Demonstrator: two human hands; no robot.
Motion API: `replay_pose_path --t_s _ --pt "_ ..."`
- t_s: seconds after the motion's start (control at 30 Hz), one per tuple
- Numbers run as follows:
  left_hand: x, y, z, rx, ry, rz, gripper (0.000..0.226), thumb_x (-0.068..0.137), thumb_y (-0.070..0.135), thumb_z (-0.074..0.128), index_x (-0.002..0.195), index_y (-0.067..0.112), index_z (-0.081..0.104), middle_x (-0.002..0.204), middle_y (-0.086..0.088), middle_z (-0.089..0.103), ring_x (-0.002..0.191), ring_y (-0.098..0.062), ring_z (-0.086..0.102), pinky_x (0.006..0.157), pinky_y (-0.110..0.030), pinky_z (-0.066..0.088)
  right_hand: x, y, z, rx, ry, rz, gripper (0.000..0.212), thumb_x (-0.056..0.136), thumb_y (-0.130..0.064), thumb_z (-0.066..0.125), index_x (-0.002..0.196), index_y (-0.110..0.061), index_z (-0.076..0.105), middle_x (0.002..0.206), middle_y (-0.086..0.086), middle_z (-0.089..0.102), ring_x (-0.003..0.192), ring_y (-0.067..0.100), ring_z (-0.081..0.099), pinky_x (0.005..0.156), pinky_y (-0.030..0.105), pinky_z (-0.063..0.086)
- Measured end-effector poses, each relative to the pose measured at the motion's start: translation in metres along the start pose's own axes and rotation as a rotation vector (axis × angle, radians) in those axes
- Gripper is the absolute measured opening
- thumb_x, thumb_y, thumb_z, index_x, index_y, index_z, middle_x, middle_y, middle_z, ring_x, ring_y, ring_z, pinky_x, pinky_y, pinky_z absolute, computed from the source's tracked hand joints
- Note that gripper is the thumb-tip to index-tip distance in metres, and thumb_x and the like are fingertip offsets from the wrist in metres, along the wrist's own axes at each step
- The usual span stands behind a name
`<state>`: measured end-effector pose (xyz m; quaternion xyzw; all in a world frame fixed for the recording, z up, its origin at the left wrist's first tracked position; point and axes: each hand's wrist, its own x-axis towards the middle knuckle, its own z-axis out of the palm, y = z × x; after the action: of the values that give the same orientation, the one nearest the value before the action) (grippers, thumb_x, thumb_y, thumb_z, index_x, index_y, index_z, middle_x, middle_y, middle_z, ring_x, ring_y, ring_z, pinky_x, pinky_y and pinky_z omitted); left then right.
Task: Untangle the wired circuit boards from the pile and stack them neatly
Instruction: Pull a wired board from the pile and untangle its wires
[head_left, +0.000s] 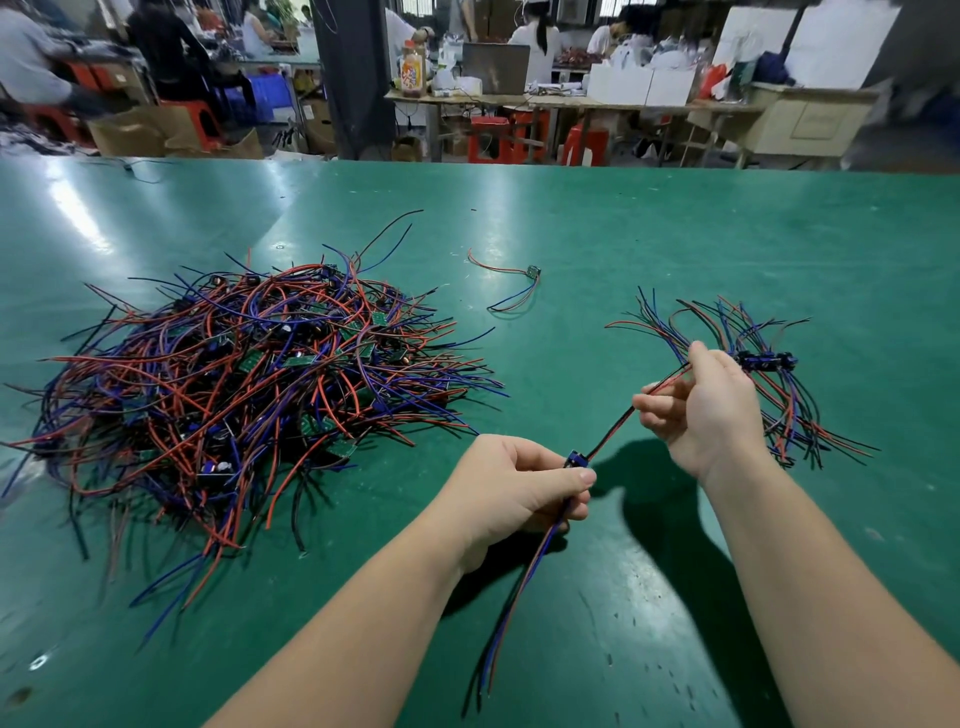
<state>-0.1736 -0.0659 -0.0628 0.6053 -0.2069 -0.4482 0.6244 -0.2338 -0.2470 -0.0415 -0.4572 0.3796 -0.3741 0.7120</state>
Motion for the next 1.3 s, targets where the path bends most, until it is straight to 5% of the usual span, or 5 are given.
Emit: replay_pose_path --t_s 0.17,0.27,0.5,0.8,1.3 --pt "0.001 0.006 -0.001 -0.181 0.057 -0.045 0.012 0.082 0.015 0.072 0.077 0.006 0.064 0.069 -0.008 0.071 0.056 -0.010 0.067 0.050 -0.018 0.052 0.006 -0.005 -0.008 0.174 -0.074 0.145 0.028 0.102 -0.029 0.033 0.081 -0.014 0.045 0.079 0.014 0.059 0.051 0.018 0.067 0.043 0.018 0.048" --pt "0.003 0.010 -0.003 -0.309 0.132 -0.038 0.013 0.083 0.018 0.070 0.081 0.006 0.064 0.069 -0.006 0.072 0.057 -0.008 0.068 0.048 -0.016 0.052 0.004 0.001 -0.006 -0.005 -0.253 0.248 0.020 0.098 -0.014 0.046 0.082 -0.005 0.051 0.073 0.017 0.064 0.047 0.015 0.063 0.041 0.016 0.047" --pt "0.003 0.009 -0.002 -0.319 0.138 -0.011 0.012 0.084 0.017 0.069 0.080 0.007 0.065 0.069 -0.005 0.072 0.056 -0.007 0.067 0.048 -0.016 0.052 -0.023 0.026 0.015 -0.201 -0.742 0.337 0.025 0.072 -0.029 0.066 0.086 -0.010 0.073 0.082 0.007 0.072 0.059 0.013 0.061 0.053 0.022 0.048" --pt "0.003 0.005 0.001 -0.183 0.138 -0.001 0.013 0.082 0.018 0.072 0.075 0.008 0.067 0.072 -0.007 0.073 0.060 -0.009 0.068 0.050 -0.016 0.051 -0.024 0.027 0.021 -0.020 -0.514 0.366 0.013 0.059 -0.012 0.070 0.071 -0.011 0.075 0.070 0.004 0.072 0.054 0.006 0.062 0.053 0.016 0.048" --pt "-0.001 0.005 0.001 -0.070 -0.002 -0.066 0.010 0.081 0.014 0.072 0.075 0.007 0.067 0.072 -0.010 0.072 0.057 -0.011 0.067 0.051 -0.018 0.052 0.008 -0.001 -0.011 0.130 -0.206 0.204 0.015 0.083 -0.010 0.067 0.081 -0.012 0.052 0.069 0.006 0.072 0.049 0.004 0.062 0.034 0.009 0.034"
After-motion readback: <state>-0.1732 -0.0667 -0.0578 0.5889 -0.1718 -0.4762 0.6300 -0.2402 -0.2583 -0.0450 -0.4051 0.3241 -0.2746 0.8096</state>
